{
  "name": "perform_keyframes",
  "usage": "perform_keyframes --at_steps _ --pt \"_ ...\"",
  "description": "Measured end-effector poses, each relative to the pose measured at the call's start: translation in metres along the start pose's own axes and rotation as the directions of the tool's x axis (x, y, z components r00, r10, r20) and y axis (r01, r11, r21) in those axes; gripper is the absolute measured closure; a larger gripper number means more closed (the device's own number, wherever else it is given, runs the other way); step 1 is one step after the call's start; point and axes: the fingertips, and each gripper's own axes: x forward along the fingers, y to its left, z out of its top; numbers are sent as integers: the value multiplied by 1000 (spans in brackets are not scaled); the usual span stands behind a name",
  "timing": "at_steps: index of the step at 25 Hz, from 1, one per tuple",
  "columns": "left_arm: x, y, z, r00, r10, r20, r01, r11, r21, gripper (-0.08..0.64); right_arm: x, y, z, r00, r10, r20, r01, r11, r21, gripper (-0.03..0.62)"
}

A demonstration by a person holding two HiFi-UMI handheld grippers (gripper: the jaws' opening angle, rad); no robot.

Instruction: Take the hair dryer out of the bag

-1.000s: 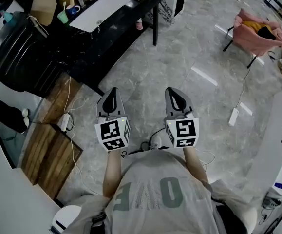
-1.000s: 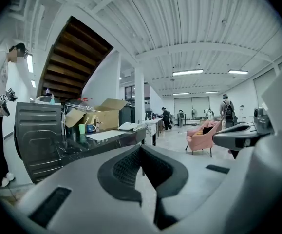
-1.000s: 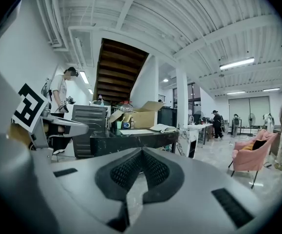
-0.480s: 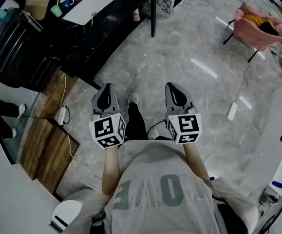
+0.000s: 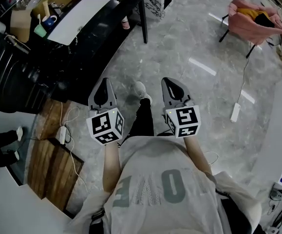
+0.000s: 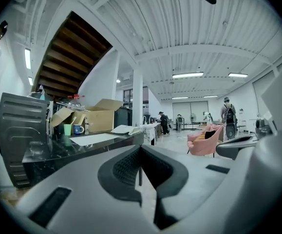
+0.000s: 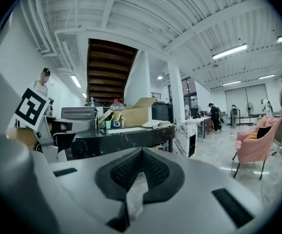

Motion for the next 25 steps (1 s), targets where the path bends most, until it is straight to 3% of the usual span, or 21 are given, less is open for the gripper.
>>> perform_keyframes --at_steps 6,12,16,20,25 --pt "119 17 13 1000 -25 10 25 999 -22 532 92 -54 11 999 -26 -34 26 1000 11 561" --pt "266 39 78 996 -42 74 42 999 -2 532 223 -120 78 998 -60 -18 60 998 31 561" --pt "358 51 116 991 -55 123 56 998 -4 532 307 -146 116 1000 -30 0 30 999 30 561" --pt "425 58 119 992 -56 117 56 998 -3 532 377 -158 130 1000 12 -11 -12 1000 25 561" --pt "472 80 118 997 -3 80 4 1000 -15 532 440 -161 153 998 56 -1 -56 998 -5 561"
